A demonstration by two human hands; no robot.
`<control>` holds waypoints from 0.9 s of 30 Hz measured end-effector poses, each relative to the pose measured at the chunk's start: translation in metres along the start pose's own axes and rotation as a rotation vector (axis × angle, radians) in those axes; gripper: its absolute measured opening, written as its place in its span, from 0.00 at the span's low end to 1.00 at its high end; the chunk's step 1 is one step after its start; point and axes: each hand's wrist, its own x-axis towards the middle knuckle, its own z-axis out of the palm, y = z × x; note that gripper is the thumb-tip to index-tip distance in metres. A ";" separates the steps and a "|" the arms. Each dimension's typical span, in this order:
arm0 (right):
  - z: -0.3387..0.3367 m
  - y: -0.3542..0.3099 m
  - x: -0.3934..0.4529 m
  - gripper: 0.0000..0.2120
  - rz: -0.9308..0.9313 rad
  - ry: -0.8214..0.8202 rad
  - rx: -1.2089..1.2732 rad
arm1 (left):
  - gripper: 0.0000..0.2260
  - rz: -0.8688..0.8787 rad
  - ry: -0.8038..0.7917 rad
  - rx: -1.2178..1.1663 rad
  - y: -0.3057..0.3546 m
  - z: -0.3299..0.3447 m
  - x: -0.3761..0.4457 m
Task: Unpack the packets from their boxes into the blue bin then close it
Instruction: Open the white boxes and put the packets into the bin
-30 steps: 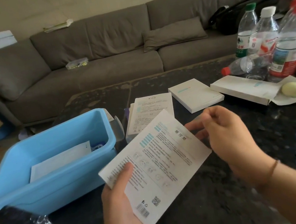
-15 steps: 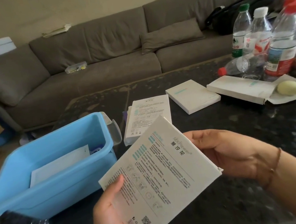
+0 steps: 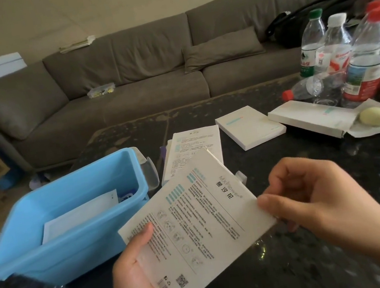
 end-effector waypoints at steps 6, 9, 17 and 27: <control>-0.005 0.002 0.003 0.10 0.052 -0.142 0.061 | 0.11 0.016 -0.037 0.045 0.003 -0.001 0.003; -0.006 0.003 0.003 0.13 0.045 -0.166 0.045 | 0.14 0.002 -0.044 0.074 0.004 -0.003 0.004; -0.004 0.003 0.002 0.11 0.072 -0.071 0.044 | 0.12 -0.023 -0.046 0.065 0.003 -0.003 0.003; 0.025 -0.001 -0.012 0.11 0.329 0.192 0.688 | 0.12 -0.027 -0.006 -0.030 -0.004 0.005 -0.002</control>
